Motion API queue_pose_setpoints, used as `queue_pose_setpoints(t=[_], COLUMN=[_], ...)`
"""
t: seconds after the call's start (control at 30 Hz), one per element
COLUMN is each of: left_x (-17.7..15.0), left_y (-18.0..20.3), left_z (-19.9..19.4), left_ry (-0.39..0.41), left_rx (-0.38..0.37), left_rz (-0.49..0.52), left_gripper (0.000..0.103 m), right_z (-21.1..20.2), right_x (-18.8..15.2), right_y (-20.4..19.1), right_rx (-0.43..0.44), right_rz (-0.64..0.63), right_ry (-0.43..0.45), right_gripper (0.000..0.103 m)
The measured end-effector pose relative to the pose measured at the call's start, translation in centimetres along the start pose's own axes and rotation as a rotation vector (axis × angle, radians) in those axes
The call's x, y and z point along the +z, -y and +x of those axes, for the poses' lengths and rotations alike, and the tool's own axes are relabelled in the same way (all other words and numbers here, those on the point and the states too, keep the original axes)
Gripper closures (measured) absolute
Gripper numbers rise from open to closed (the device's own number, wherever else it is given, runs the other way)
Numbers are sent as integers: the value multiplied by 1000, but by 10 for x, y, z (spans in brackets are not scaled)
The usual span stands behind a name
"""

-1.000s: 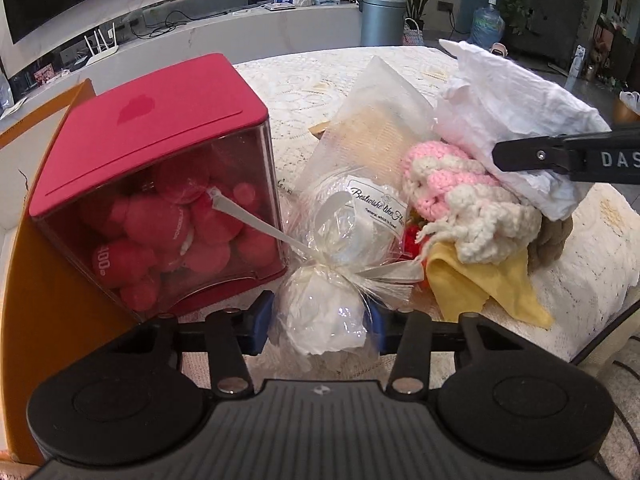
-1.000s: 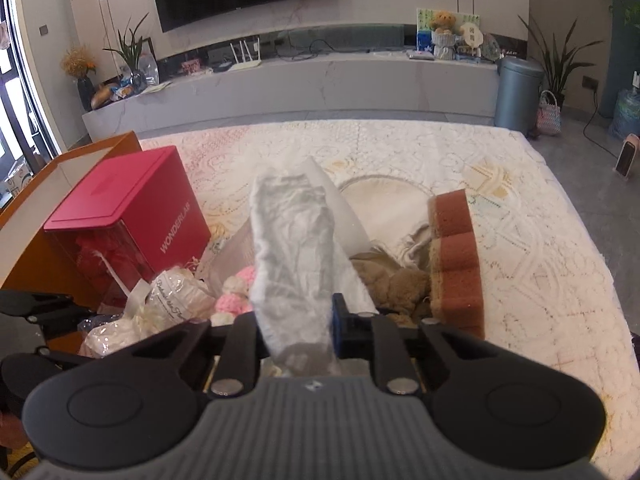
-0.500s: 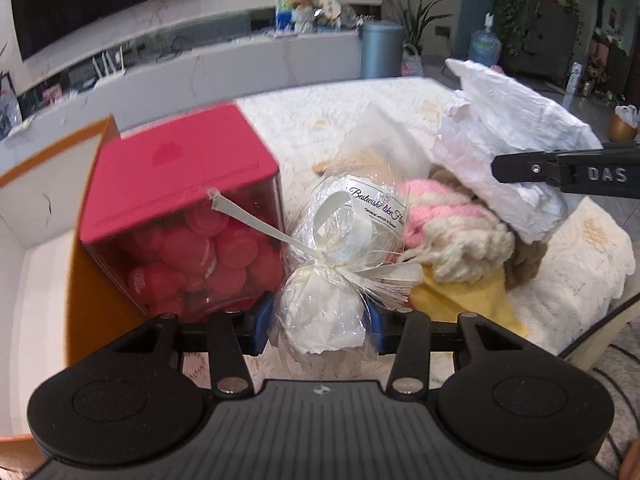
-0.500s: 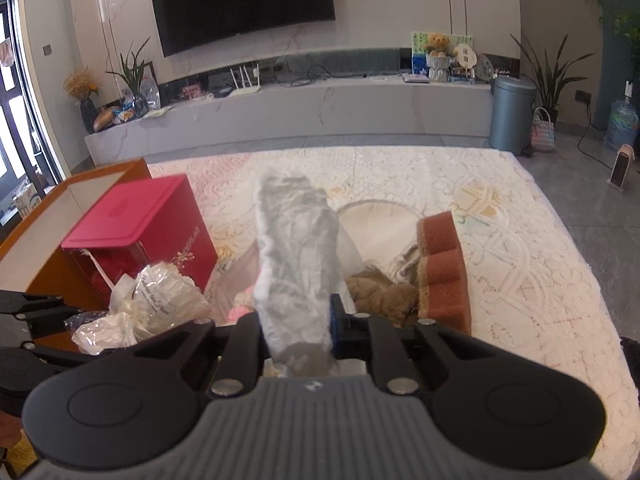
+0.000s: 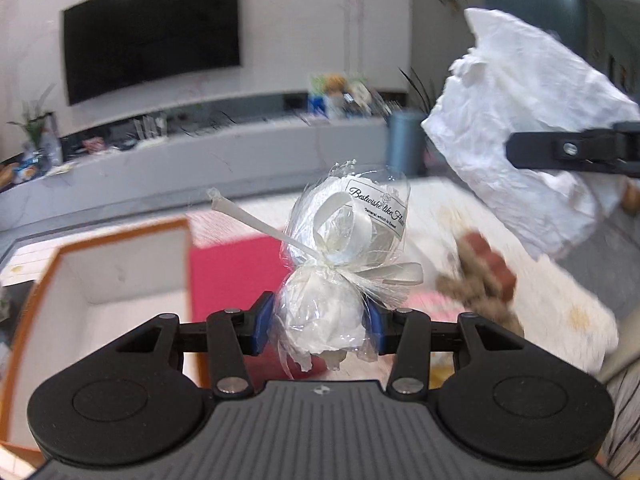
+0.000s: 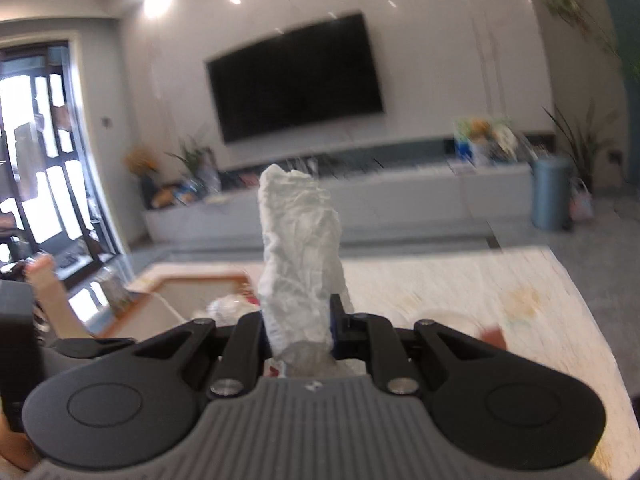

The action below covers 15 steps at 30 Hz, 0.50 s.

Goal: Organize soft objects
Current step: 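Carry the bag with the left tool and tissue with the right tool over the box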

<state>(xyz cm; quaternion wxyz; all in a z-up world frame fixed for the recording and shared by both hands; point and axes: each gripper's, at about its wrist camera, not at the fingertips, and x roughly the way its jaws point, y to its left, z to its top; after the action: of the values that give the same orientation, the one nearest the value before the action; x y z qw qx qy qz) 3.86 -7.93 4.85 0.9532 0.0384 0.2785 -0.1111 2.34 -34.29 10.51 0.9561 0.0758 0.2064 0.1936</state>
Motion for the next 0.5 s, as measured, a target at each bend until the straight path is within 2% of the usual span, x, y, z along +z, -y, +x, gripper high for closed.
queue_pose_setpoints(t=[0.1, 0.27, 0.37, 0.5], left_x=[8, 13, 15, 23], left_y=[-23, -66, -98, -143], left_z=[-28, -69, -82, -84], left_ry=[86, 207, 243, 237], left_rx=[13, 102, 155, 243], left_rz=[-63, -146, -206, -302], left_gripper=[50, 50, 50, 50], right_z=[-16, -34, -35, -17], right_x=[18, 50, 71, 86], right_y=[-37, -98, -135, -185], right_rx=[37, 123, 199, 230], right_rz=[-30, -48, -63, -124], right_ry=[60, 140, 147, 134], right_gripper=[92, 92, 92, 92])
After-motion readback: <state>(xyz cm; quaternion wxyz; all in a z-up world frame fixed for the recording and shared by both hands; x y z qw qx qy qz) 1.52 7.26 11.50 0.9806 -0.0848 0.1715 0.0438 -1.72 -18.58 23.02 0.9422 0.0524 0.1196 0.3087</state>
